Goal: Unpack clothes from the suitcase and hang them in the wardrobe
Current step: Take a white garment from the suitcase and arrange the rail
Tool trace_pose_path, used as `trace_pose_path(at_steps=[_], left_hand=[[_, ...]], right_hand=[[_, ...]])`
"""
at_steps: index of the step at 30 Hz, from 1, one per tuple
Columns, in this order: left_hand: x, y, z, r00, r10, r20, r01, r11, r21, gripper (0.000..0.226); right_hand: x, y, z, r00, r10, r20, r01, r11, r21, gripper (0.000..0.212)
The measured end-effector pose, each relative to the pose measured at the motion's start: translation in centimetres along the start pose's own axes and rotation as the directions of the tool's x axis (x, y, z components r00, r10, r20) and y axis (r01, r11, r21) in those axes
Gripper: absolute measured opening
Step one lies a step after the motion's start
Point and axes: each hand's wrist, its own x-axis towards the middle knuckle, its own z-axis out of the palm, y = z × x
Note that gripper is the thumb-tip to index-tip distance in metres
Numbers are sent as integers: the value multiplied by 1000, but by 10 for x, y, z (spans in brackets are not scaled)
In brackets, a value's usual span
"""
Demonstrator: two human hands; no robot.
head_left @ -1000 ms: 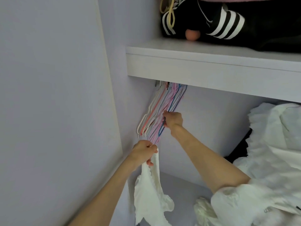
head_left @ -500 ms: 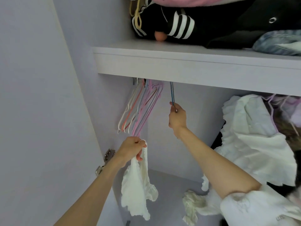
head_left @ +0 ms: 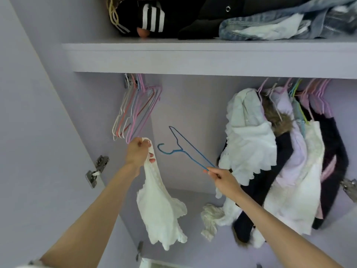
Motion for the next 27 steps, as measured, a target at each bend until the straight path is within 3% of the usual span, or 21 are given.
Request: trace_pose_path(at_steps=[3, 8, 12, 15, 18, 20, 22, 24, 26, 27], left_hand=[[-15, 2, 14, 999, 37, -5, -37, 999, 24, 14], [-49, 3, 41, 948, 106, 299, -183, 952, 244, 17], [-61, 1, 55, 895, 227, 384, -398, 795, 457, 29], [-59, 3, 61, 850, 261, 458, -486, 722, 492, 20], [-66, 12, 65, 836, 346, 425, -531, 704, 471, 19], [-73, 23, 63, 812, 480, 332, -584, 654, 481, 27], [-76, 36, 61, 703, 666, 248, -679, 526, 512, 31], [-73, 54, 60, 495, 843, 211, -770, 313, 555, 33], [-65, 72, 63, 321, 920, 227, -778, 120, 616, 40], [-62, 82, 65, 271, 930, 250, -766, 51, 640, 44]], right_hand=[[-28, 16, -13, 999, 22, 29, -20, 999, -42, 30], [-52, 16, -24, 1000, 15, 20, -14, 1000, -16, 29], [-60, 8, -22, 1000, 16, 24, -16, 1000, -18, 30], [-58, 0, -19, 996, 87, 27, -88, 995, 47, 29], [-56, -9, -23, 972, 222, 76, -233, 954, 190, 29], [-53, -12, -30, 952, 291, 92, -305, 901, 310, 26], [-46, -18, -45, 943, 328, 62, -319, 830, 457, 20], [-36, -25, -65, 944, 328, -20, -266, 799, 539, 21], [-25, -34, -85, 940, 315, -134, -182, 791, 585, 20], [-17, -39, -96, 927, 319, -198, -143, 787, 600, 20]])
